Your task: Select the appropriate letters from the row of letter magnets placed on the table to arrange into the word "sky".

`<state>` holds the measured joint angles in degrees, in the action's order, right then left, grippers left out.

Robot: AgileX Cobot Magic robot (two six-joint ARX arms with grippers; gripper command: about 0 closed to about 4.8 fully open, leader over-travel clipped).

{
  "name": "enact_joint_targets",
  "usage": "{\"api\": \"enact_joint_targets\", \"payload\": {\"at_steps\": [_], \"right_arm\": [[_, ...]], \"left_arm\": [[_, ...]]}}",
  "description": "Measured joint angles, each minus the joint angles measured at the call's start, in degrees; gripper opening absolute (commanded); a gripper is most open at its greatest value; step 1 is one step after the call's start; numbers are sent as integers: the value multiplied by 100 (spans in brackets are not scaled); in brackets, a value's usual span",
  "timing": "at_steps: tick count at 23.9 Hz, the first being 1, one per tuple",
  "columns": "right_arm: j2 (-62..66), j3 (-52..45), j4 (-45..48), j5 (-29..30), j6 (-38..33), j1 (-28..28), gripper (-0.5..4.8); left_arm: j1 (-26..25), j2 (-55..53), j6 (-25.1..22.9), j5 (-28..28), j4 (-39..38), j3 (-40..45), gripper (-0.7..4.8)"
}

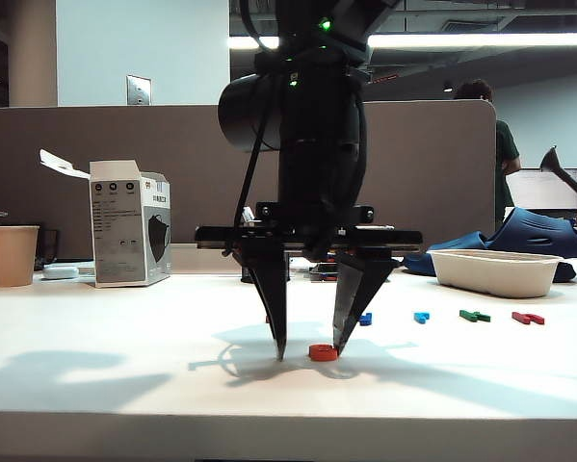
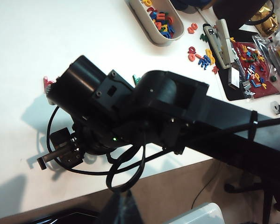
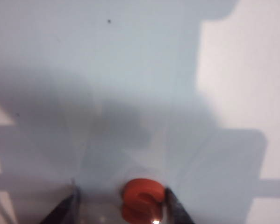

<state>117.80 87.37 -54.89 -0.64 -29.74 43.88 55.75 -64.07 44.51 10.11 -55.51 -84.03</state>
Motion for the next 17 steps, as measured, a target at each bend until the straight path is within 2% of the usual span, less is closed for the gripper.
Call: {"api": "enact_joint_targets", "payload": {"at_steps": [9, 14, 17], "right_arm": [[-525, -155, -87, -166, 127, -494, 234], [-1023, -140, 219, 308, 396, -776, 235], [-1200, -153, 256, 267, 629, -979, 235]], "left_arm": [[0, 0, -2, 0, 0, 0, -5], [0, -2, -2, 0, 0, 0, -5], [-2, -2, 0, 2, 0, 0, -5]]}}
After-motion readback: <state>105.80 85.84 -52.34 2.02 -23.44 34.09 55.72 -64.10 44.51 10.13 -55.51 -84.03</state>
